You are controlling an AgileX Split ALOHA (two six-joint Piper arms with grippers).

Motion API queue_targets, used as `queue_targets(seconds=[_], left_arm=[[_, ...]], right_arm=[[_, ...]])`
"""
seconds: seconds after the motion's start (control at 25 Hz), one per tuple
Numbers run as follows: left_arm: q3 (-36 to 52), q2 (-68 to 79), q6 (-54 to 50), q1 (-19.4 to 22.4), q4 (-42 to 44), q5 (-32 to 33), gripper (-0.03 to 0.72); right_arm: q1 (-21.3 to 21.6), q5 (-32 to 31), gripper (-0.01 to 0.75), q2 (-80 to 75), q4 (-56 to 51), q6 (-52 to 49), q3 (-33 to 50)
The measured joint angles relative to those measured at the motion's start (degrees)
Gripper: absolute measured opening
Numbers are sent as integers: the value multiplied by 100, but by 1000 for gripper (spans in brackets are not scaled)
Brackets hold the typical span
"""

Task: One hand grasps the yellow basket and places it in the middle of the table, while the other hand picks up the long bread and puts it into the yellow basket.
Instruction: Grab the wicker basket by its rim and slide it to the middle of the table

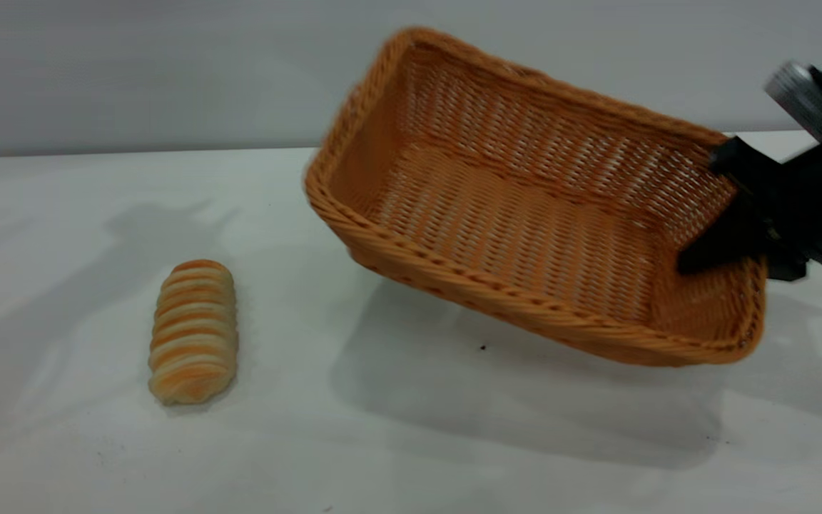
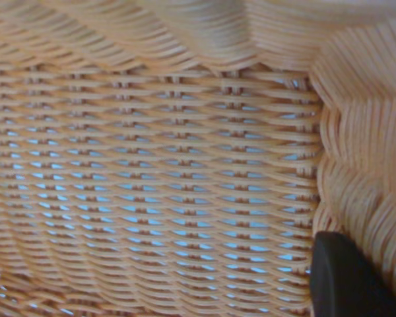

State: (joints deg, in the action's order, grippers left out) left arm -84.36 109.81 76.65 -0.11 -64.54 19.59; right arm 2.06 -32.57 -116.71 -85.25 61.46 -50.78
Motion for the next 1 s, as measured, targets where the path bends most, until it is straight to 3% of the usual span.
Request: queue_targets(seconds=[0.44, 0.64, 1.0], left_arm=[[0, 107, 0, 0, 5, 175, 405], [0, 114, 0, 0, 5, 175, 405], [0, 114, 0, 0, 5, 170, 405]], right_arm=[[-1415, -153, 46, -275, 2671, -2046, -1136], [-1636, 64, 46, -554, 2823, -2563, -1242], [-1642, 419, 46, -891, 2823, -3041, -1470]])
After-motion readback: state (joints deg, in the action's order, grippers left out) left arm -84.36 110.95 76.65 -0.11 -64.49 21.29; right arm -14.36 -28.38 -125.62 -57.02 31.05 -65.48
